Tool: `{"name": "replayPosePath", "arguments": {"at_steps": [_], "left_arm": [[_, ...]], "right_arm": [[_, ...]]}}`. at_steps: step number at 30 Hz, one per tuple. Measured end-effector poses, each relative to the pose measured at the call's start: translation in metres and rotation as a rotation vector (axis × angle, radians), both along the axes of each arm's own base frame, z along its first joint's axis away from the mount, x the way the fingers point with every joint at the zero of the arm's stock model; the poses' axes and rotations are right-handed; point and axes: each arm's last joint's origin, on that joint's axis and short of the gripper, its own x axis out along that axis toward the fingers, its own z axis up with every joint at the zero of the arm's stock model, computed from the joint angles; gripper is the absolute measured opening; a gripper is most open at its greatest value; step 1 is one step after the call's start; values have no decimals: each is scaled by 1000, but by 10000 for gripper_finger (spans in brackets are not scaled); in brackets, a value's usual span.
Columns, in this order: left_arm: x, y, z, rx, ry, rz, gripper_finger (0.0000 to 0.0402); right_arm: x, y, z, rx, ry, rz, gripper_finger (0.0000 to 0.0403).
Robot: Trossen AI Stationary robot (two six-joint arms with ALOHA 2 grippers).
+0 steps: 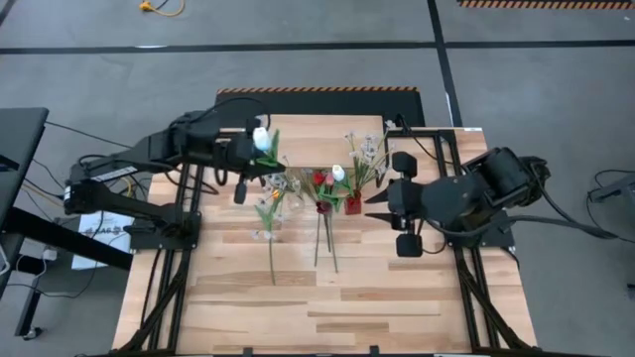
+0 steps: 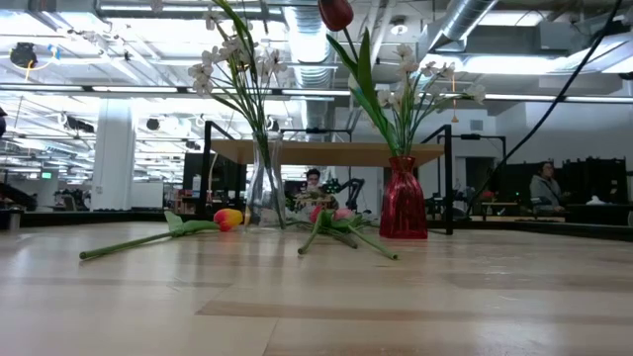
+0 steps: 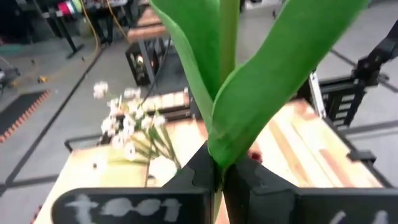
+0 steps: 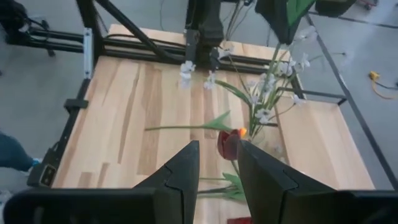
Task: Pick and place flowers into a vace then onto a shelf
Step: Put the blue flower into the transparent vase
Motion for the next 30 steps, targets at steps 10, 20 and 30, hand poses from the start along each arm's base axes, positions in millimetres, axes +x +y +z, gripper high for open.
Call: {"name": "replayPosePath", "arguments": {"at_steps": [10,20,30], "left_arm": [[0,24,-6,8,34,13,0],[-3,23,-5,26,13,-60,0],[-3,21,-8,17,11,-154,0]], "right_arm": [[2,-3,0,3,-48,-140,101],[62,-27,-2,-62,-205,-268,101],[124,-55,-24,-33,-247,-248,104]]}}
